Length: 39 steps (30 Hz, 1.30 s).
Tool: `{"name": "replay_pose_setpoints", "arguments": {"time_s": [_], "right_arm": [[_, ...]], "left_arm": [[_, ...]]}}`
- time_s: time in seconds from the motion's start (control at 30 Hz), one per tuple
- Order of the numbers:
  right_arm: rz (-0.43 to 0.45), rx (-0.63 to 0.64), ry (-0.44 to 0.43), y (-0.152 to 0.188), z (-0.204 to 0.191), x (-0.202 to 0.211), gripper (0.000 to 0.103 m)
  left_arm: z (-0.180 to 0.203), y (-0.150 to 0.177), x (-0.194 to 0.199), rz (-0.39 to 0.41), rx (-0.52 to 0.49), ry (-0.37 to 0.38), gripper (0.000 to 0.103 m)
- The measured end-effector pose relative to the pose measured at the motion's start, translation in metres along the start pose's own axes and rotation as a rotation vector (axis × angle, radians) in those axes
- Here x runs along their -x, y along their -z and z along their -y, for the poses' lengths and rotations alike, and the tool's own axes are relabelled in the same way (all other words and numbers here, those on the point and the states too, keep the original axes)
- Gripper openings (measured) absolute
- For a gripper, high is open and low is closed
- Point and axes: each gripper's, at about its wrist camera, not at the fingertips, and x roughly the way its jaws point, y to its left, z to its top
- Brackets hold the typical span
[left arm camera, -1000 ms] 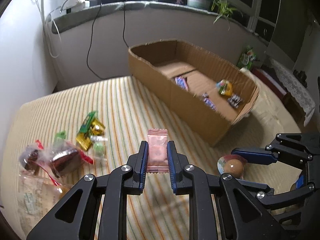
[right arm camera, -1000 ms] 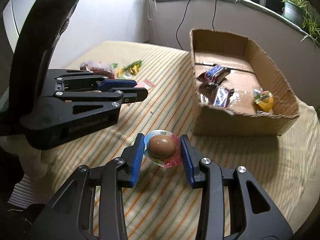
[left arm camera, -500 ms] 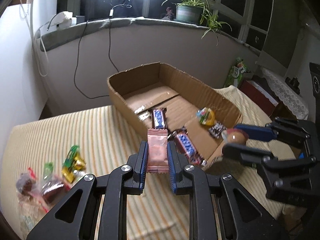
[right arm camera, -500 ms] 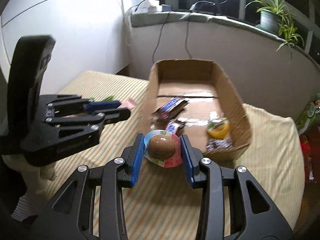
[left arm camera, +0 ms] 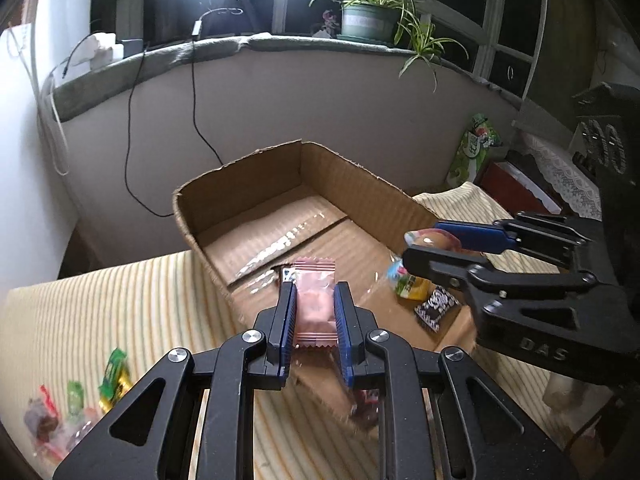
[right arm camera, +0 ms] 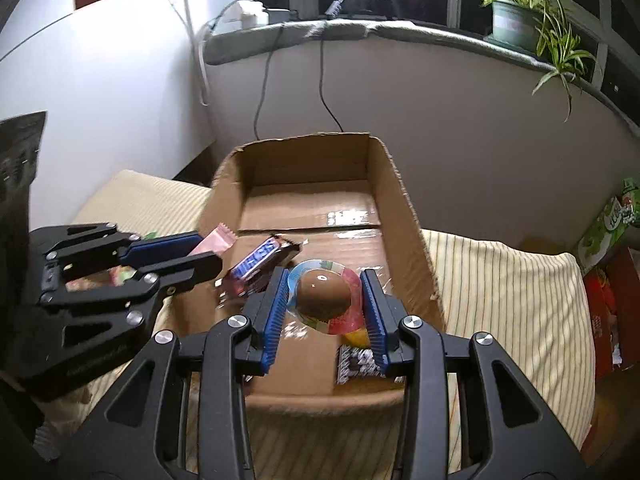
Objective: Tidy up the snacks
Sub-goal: 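Carry the pink candy and chocolate egg over the box and open both tools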
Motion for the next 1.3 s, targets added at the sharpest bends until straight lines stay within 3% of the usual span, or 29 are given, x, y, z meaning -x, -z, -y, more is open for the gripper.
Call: {"name": "replay_pose_setpoints", "arguments": {"time_s": [0.73,1.03,1.13,1.3], "right_arm": [[-0.039,-0.016,0.006,-0.021,0.023,-0.036,0.040],[-0.019,-0.008,0.028,-0.022,0.023,-0.031,0.062],[-0.003,-0.013,0.038,-0.023,0.024,-0.026,0.080],[0.008,-0.001,0.061,-0.024,0.022,-0.020,0.084]], "left_arm": [[0.003,-0.015,-0.033,-0.032,-0.008,0.005,0.018],[0.003,-0.016,-0.034,-0.037,-0.012,-0.001,0.023],[0.003,-0.016,-0.033,-0.035,-0.014,-0.006,0.030],[0.003,-0.014,-0.028,-0.031,-0.013,-0.011,0.038]]}}
